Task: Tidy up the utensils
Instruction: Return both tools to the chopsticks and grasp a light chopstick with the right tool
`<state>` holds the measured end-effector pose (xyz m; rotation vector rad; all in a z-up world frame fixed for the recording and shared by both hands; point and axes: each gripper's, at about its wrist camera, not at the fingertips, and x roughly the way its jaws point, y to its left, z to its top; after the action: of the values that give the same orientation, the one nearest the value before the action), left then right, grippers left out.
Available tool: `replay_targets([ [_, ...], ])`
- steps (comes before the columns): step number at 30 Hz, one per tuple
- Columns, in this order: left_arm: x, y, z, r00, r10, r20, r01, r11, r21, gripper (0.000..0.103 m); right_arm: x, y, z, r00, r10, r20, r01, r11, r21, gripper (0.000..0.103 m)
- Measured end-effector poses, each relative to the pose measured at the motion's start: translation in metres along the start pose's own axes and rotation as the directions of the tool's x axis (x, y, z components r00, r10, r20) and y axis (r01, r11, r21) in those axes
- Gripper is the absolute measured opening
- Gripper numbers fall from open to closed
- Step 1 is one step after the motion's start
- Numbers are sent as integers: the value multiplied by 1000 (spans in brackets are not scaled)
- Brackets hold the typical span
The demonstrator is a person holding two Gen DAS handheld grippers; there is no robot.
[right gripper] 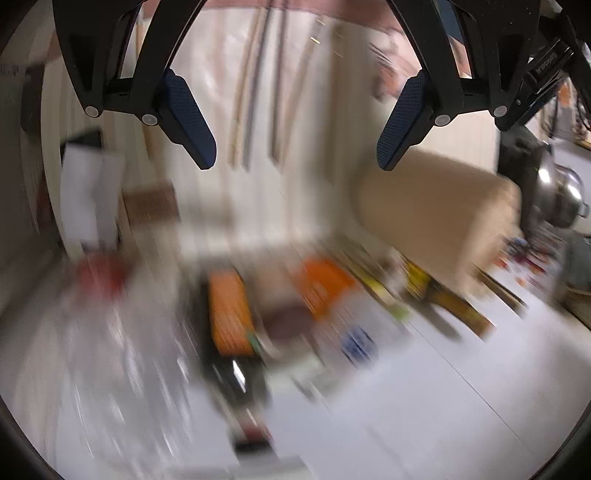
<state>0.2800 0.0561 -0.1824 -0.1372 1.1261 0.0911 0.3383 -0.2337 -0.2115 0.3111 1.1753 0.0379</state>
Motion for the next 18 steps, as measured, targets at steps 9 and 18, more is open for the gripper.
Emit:
replay_targets([
  [9, 78, -45, -52, 980, 65, -190, -38, 989, 144, 103, 90, -44, -54, 967, -92, -239, 100, 995, 20, 38],
  [18, 121, -82, -52, 970, 117, -215, -62, 967, 249, 101, 115, -51, -53, 959, -125, -256, 129, 992, -1, 31],
])
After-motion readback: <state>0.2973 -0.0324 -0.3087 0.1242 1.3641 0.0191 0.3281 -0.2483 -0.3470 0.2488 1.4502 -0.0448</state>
